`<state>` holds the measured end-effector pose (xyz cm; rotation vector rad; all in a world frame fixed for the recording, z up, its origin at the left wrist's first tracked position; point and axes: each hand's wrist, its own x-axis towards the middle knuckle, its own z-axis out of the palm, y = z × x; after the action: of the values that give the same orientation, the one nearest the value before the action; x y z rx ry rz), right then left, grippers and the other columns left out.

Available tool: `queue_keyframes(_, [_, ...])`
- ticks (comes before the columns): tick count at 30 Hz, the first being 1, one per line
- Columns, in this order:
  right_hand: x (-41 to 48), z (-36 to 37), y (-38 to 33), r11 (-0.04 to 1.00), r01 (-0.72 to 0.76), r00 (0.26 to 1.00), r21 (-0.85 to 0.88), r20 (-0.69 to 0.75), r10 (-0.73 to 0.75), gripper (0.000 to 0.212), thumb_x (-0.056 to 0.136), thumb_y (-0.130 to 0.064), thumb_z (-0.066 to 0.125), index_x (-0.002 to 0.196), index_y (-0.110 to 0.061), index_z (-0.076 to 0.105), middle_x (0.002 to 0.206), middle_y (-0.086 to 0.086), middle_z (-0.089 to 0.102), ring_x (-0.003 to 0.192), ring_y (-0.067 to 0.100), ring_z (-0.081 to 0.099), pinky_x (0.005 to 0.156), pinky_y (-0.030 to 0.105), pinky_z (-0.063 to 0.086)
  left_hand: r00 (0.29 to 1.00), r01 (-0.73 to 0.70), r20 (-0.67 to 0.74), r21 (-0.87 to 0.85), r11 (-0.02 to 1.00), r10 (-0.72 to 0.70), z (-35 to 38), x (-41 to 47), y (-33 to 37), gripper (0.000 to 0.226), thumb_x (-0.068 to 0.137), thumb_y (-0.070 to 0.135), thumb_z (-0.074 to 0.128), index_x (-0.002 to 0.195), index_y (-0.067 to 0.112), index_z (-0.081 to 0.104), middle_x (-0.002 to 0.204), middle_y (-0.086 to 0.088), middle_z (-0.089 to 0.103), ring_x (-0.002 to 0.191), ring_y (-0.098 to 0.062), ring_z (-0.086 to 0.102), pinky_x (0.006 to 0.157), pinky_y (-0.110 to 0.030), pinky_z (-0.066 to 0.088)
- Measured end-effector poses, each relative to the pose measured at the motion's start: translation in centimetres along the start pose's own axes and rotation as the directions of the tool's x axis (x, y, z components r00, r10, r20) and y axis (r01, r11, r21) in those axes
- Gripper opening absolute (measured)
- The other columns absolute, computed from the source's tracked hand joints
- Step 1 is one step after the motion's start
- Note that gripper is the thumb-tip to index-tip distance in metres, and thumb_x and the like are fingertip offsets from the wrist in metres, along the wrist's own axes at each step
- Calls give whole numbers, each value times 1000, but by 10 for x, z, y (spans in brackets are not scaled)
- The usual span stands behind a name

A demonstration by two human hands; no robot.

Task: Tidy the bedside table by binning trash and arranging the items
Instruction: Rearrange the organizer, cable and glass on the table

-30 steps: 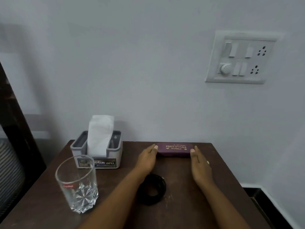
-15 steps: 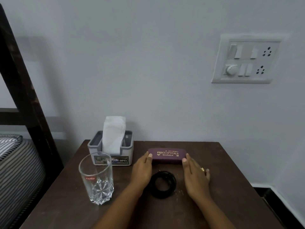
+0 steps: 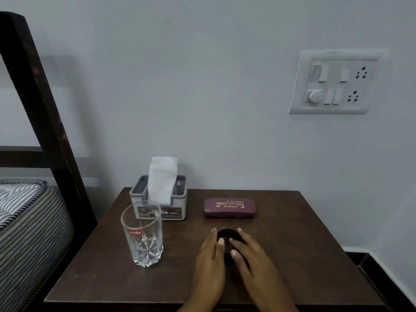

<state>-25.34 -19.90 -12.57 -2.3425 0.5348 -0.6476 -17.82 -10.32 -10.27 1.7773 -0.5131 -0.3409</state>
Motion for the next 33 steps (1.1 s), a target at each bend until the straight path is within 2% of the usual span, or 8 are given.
queue_keyframes(3, [-9,1,4,997,-60,997,-46,-52,57,98,64,-89,3,121,-33,59,141,-27,30,119,-23,17,106,21,29,1000,8,21,0,1000,-8,7,-10,3,41,98,18,43,138,12,42,146,-2,42,134,-9,36,105,-14,22])
queue_keyframes(10, [-17,-10,-1,996,-54,995,-73,-88,48,52,86,-57,30,124,-32,57,144,-20,30,130,-5,29,104,20,19,999,-17,32,-32,999,18,12,-20,9,41,97,23,45,137,19,44,143,5,42,134,-5,35,106,-14,23])
queue_keyframes(14, [-26,1,-15,990,119,935,-81,-325,-139,41,81,-51,43,116,-35,56,138,-19,44,130,-3,34,104,21,26,955,-171,-267,-147,974,128,-35,-29,0,26,69,25,66,83,48,68,100,-2,69,86,7,61,79,-9,47])
queue_keyframes(16, [-33,22,-31,971,234,902,-58,-359,-239,40,77,-38,51,117,-39,51,133,-21,43,126,-13,35,103,5,24,853,-223,-506,-137,965,125,-71,-35,-13,32,54,31,71,79,49,62,95,3,63,75,8,58,65,-3,43])
queue_keyframes(18, [-35,49,-52,964,259,932,64,-279,-232,55,74,-39,55,126,-52,41,133,-26,44,122,-15,38,100,3,28,773,-208,-623,-71,976,120,-103,-37,-25,56,46,38,75,98,43,55,110,2,53,89,6,53,80,-7,39])
queue_keyframes(22, [-19,93,-91,935,-1,995,354,89,-32,87,62,-53,52,131,-66,1,143,-18,30,131,-2,35,106,15,30,918,-97,-393,-70,993,62,-133,-15,-43,104,52,24,90,139,21,33,146,-8,35,131,-19,38,108,-36,31])
queue_keyframes(26, [6,110,-106,942,-59,991,330,130,16,82,77,-26,61,146,-22,19,146,-2,35,132,10,38,107,15,29,957,-136,-268,-90,987,108,-142,5,-53,77,40,44,83,112,49,53,120,4,65,107,-12,63,94,-37,49])
queue_keyframes(33, [8,113,-104,911,-86,990,404,140,32,76,62,-45,40,134,-22,45,131,-3,52,118,7,52,100,26,43,946,-167,-305,-175,970,108,-137,3,-67,75,35,42,83,105,43,56,100,17,71,95,-5,68,78,-18,52])
